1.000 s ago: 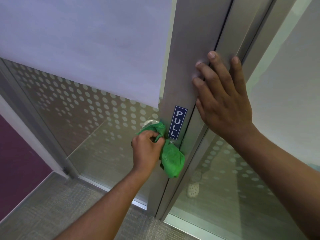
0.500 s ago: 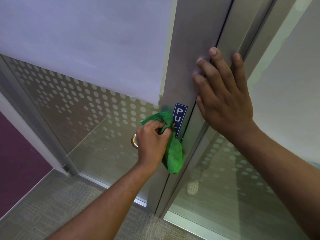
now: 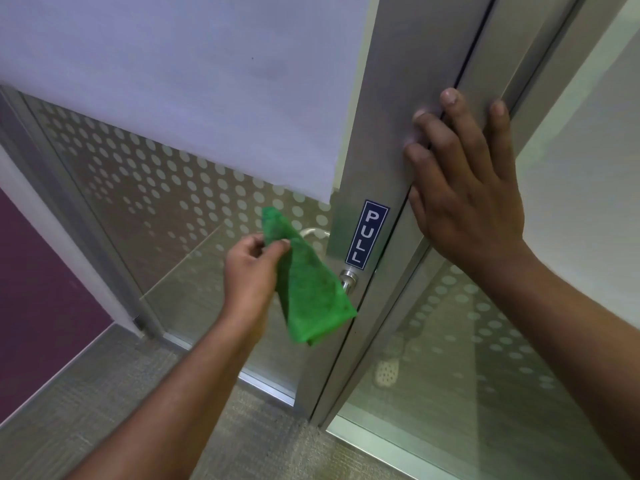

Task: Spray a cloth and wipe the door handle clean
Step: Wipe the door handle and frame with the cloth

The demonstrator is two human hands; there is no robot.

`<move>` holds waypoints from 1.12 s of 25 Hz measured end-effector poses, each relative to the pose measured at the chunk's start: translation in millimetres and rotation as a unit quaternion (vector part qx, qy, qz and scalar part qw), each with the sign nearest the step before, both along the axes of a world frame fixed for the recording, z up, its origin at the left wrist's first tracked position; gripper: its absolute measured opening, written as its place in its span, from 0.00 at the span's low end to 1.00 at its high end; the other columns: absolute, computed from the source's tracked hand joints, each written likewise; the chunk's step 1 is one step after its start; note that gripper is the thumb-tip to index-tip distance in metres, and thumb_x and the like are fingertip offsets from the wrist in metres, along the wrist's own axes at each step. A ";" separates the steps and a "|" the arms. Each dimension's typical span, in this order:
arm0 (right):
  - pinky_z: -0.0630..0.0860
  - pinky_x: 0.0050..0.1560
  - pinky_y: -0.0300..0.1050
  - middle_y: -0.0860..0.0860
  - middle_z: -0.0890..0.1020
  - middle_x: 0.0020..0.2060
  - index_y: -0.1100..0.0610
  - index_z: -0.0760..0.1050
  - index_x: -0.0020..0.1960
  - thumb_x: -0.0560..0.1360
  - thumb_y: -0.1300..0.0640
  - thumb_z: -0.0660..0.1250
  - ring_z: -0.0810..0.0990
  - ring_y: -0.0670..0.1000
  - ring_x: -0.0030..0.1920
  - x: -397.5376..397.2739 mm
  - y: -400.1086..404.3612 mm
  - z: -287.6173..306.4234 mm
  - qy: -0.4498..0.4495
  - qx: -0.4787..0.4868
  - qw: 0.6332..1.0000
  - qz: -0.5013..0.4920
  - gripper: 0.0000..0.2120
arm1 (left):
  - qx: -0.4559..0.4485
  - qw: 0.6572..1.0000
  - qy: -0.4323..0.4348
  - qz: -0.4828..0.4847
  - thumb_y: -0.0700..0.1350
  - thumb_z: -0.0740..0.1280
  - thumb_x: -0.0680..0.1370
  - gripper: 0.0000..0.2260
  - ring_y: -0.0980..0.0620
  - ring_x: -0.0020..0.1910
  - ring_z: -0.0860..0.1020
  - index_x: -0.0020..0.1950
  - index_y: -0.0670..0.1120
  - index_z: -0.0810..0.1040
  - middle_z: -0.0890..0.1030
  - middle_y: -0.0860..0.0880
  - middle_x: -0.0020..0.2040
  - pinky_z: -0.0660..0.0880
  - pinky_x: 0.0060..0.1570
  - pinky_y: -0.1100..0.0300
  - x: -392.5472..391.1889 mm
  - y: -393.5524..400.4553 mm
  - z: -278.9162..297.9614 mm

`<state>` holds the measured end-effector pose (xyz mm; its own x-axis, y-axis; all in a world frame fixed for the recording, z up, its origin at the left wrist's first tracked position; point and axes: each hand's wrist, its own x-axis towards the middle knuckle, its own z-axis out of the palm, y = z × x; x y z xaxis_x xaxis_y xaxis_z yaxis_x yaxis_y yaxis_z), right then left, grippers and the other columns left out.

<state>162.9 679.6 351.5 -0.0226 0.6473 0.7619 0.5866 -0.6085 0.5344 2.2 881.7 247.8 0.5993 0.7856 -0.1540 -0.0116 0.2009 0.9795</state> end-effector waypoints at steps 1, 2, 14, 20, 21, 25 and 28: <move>0.47 0.85 0.65 0.62 0.72 0.77 0.65 0.74 0.70 0.81 0.64 0.64 0.62 0.65 0.83 0.5 0.0 -0.3 0.000 0.001 1.000 0.003 0.17 | -0.039 0.999 -0.017 0.006 0.43 0.69 0.83 0.04 0.41 0.58 0.85 0.54 0.49 0.83 0.87 0.48 0.50 0.82 0.61 0.37 -10.4 6.2 2.8; 0.46 0.85 0.64 0.62 0.72 0.77 0.65 0.74 0.70 0.81 0.64 0.64 0.62 0.65 0.83 1.1 -0.2 -0.4 -0.001 0.002 1.000 0.004 0.18 | -0.067 0.997 -0.036 0.016 0.43 0.67 0.84 0.05 0.40 0.61 0.84 0.55 0.51 0.82 0.86 0.50 0.52 0.80 0.62 0.36 -21.2 13.1 5.2; 0.53 0.83 0.67 0.62 0.74 0.75 0.65 0.76 0.68 0.85 0.63 0.59 0.63 0.64 0.82 8.2 -0.2 -4.0 -0.025 0.014 1.000 0.003 0.15 | 0.630 0.744 0.066 -0.210 0.37 0.69 0.80 0.21 0.42 0.80 0.69 0.74 0.46 0.77 0.81 0.47 0.72 0.58 0.81 0.35 -22.9 -6.8 -81.2; 0.58 0.81 0.70 0.63 0.75 0.75 0.65 0.75 0.66 0.83 0.64 0.62 0.66 0.65 0.81 5.7 0.8 -3.2 -0.028 0.006 1.000 0.001 0.13 | 0.724 0.630 0.025 -0.280 0.56 0.56 0.85 0.24 0.44 0.78 0.69 0.78 0.50 0.74 0.72 0.51 0.80 0.63 0.77 0.43 -15.9 9.3 -104.9; 0.58 0.81 0.70 0.63 0.75 0.75 0.65 0.75 0.66 0.83 0.64 0.62 0.66 0.65 0.81 5.6 -0.1 -2.6 -0.024 0.004 1.000 0.002 0.13 | 0.730 0.618 0.022 -0.292 0.57 0.55 0.85 0.23 0.45 0.74 0.71 0.77 0.52 0.76 0.73 0.51 0.79 0.66 0.72 0.43 -9.7 10.5 -100.1; 0.61 0.79 0.72 0.64 0.76 0.74 0.66 0.76 0.64 0.82 0.65 0.63 0.68 0.66 0.81 2.7 -0.8 -2.8 -0.029 0.005 1.000 -0.003 0.12 | 0.791 0.540 -0.003 -0.289 0.53 0.68 0.82 0.20 0.45 0.57 0.78 0.73 0.49 0.80 0.81 0.50 0.70 0.78 0.55 0.48 24.7 8.1 -82.8; 0.61 0.79 0.72 0.64 0.76 0.74 0.66 0.76 0.64 0.83 0.65 0.62 0.68 0.66 0.81 1.6 -0.9 -2.6 -0.028 0.005 1.000 0.000 0.12 | 0.822 0.511 -0.035 -0.248 0.45 0.73 0.81 0.16 0.44 0.52 0.81 0.68 0.44 0.83 0.84 0.47 0.62 0.79 0.48 0.48 38.3 -1.6 -91.1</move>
